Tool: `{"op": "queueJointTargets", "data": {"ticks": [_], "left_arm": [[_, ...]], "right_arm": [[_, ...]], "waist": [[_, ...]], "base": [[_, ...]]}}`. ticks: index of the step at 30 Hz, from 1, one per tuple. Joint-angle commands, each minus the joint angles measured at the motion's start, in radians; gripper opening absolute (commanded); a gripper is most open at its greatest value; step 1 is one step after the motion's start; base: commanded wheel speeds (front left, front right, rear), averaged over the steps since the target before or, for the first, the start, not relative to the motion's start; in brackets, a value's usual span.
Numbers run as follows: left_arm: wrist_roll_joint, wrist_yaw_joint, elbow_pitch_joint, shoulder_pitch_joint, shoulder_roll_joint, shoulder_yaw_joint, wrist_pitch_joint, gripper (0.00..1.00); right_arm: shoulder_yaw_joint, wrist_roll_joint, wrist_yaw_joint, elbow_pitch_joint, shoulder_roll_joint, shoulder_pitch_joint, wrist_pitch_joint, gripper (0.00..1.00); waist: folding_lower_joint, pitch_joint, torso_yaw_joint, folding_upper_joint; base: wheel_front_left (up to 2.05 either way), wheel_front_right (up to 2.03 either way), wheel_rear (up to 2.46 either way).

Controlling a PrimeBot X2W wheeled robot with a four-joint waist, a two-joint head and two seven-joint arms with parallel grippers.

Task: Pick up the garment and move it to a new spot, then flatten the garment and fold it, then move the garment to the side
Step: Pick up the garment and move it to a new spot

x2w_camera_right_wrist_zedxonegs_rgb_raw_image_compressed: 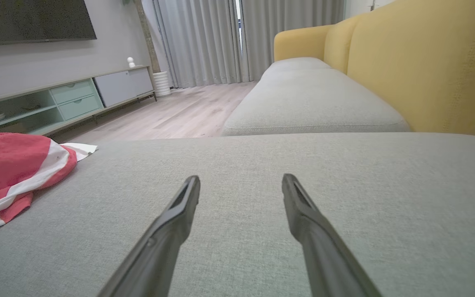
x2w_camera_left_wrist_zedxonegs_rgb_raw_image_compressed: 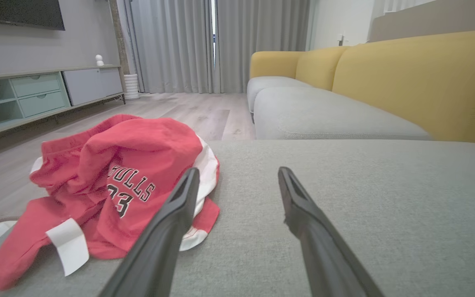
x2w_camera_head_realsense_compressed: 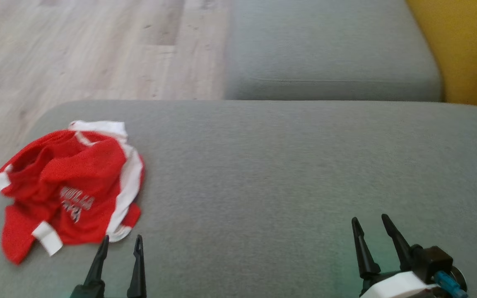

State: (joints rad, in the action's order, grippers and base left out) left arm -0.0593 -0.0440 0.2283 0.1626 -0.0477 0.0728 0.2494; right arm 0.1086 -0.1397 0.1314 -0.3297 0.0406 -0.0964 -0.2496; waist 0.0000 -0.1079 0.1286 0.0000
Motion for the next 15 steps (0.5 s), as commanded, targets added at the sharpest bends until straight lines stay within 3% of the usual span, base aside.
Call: {"op": "queueJointTargets", "data": {"ticks": [1, 15], "left_arm": [[0.012, 0.002, -0.026, -0.059, -0.003, -0.034, 0.012, 1.0], [0.03, -0.006, -0.036, -0.07, -0.01, -0.06, 0.012, 1.0]], "right_arm": [[0.023, -0.004, -0.001, 0.036, 0.01, 0.028, -0.012, 1.0], [0.035, -0.029, -0.001, 0.037, 0.01, 0.038, -0.012, 1.0]], "waist": [[0.0, 0.007, 0.041, 0.0], [0.0, 0.027, 0.282, 0.0]], "base": [[0.0, 0.0, 0.0], [0.0, 0.0, 0.0]]}}
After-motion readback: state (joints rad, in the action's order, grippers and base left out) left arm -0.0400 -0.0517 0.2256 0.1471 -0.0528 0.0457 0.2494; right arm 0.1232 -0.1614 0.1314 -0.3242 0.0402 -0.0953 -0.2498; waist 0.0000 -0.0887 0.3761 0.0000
